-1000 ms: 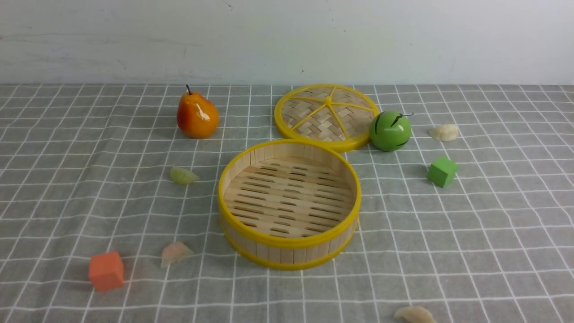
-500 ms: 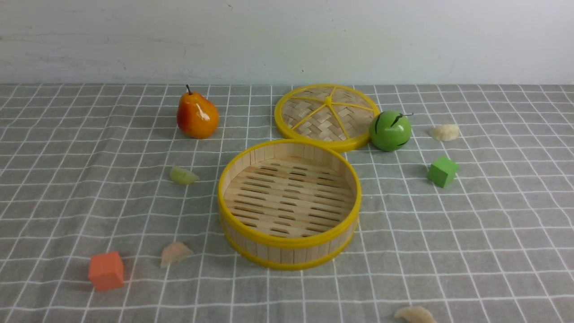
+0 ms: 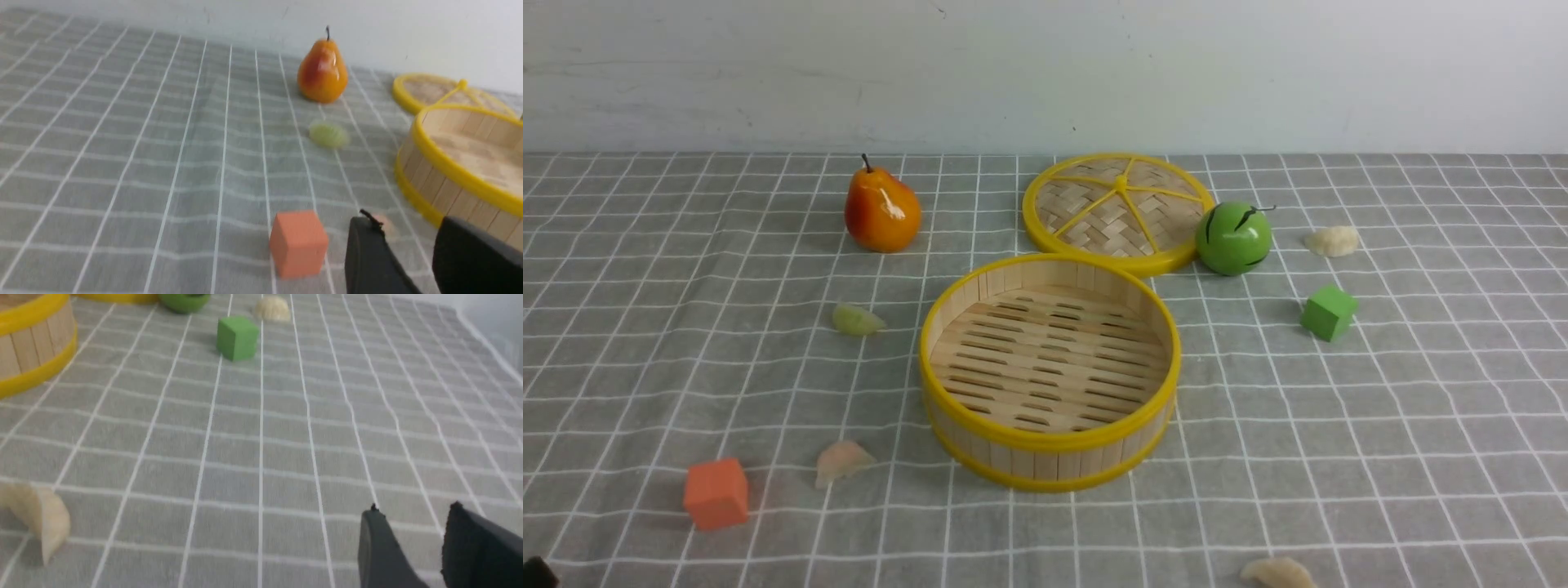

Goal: Put the dumplings into the steamer on the table with the grey tablecloth.
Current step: 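Reach for and grasp a dumpling on the table with the left gripper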

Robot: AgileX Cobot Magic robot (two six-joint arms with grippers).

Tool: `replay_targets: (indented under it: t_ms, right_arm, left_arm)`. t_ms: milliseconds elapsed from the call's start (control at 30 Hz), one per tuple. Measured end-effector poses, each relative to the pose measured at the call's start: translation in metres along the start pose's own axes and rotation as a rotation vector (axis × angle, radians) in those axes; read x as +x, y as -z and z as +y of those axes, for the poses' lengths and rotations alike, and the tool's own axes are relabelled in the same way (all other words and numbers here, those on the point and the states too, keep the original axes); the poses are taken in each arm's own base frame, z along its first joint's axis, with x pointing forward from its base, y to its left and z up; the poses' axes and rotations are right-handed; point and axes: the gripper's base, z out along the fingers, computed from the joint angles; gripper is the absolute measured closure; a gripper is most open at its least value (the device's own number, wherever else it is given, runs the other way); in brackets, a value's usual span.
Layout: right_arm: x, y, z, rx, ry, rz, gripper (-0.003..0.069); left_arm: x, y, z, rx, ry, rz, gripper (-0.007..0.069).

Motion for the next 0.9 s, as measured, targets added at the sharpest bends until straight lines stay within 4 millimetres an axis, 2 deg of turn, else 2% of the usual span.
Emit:
replay_targets:
  t_ms: [133,200,267,333,433,500,567,600,667,700,733,800,833,900]
  right_arm:
    - [-0.030,0.005,0.005,-0.049,0.019,-0.344,0.0419]
    - [-0.039,0.009,0.006,-0.065,0.017,-0.449,0.0419]
    - [-0.055,0.019,0.009,-0.104,-0.002,-0.655,0.0419]
    - [-0.063,0.026,0.010,-0.130,-0.018,-0.774,0.0419]
    - [-0.068,0.031,0.009,-0.145,-0.075,-0.837,0.0419]
    - [-0.071,0.031,0.007,-0.136,-0.109,-0.825,0.0434]
    - [-0.077,0.032,0.003,-0.119,-0.128,-0.786,0.0473]
    - [-0.086,0.032,0.001,-0.104,-0.133,-0.753,0.0529]
    - [-0.105,0.032,-0.004,-0.079,-0.128,-0.674,0.0627]
    - [-0.117,0.026,-0.007,-0.067,-0.120,-0.603,0.0661]
    - [-0.123,0.024,-0.008,-0.061,-0.114,-0.567,0.0669]
    - [-0.135,0.017,-0.010,-0.051,-0.110,-0.486,0.0673]
    - [-0.143,0.004,-0.012,-0.046,-0.109,-0.388,0.0671]
    - [-0.147,-0.025,-0.012,-0.045,-0.106,-0.206,0.0666]
  left_arm:
    - [-0.016,0.001,-0.004,0.042,0.000,-0.177,0.0388]
    - [-0.020,0.002,-0.005,0.053,0.000,-0.223,0.0388]
    - [-0.026,0.004,-0.006,0.071,0.004,-0.295,0.0388]
    - [-0.033,0.006,-0.007,0.094,0.063,-0.367,0.0388]
    - [-0.039,0.009,-0.007,0.131,0.229,-0.434,0.0390]
    - [-0.047,0.012,-0.008,0.163,0.346,-0.463,0.0411]
    - [-0.060,0.015,-0.011,0.181,0.372,-0.480,0.0445]
    - [-0.082,0.022,-0.016,0.196,0.352,-0.504,0.0503]
    - [-0.107,0.026,-0.022,0.194,0.312,-0.503,0.0587]
    - [-0.129,0.025,-0.027,0.185,0.281,-0.487,0.0631]
    - [-0.137,0.022,-0.028,0.176,0.266,-0.471,0.0639]
    - [-0.154,0.013,-0.032,0.154,0.231,-0.427,0.0638]
    - [-0.165,-0.003,-0.034,0.131,0.199,-0.375,0.0638]
    - [-0.166,-0.040,-0.035,0.093,0.180,-0.252,0.0638]
